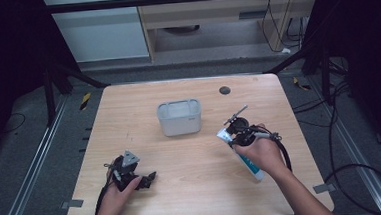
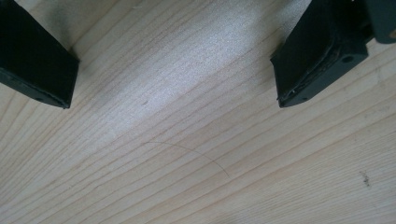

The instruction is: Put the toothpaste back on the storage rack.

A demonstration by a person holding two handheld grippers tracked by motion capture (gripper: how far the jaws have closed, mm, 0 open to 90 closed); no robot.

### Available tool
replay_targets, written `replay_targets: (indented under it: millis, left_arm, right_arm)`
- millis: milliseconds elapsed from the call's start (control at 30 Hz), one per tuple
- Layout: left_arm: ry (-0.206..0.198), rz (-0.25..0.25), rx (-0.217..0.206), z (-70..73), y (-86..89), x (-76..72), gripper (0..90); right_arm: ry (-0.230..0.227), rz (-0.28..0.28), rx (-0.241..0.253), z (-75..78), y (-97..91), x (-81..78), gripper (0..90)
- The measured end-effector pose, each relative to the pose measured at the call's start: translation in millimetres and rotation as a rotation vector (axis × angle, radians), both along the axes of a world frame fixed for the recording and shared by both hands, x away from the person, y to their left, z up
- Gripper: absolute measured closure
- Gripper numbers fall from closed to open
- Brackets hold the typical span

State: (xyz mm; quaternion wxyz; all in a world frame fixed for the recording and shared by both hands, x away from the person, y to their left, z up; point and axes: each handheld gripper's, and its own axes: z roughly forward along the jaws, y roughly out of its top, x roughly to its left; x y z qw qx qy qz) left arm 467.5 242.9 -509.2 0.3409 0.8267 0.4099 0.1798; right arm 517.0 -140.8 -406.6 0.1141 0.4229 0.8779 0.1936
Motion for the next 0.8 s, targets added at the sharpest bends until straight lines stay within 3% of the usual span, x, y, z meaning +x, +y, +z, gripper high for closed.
replay_targets:
  millis: [533,800]
  left_arm:
    - [0.000,0.000,0.000,0.0,0.0,0.0,0.0]
    - [0.000,0.000,0.000,0.0,0.0,0.0,0.0]
  right_arm:
    - [-0.074,-0.002,0.062,33.5,9.0,9.6,80.6]
    - [-0.101,0.006,0.073,43.3,13.1,12.5,80.8]
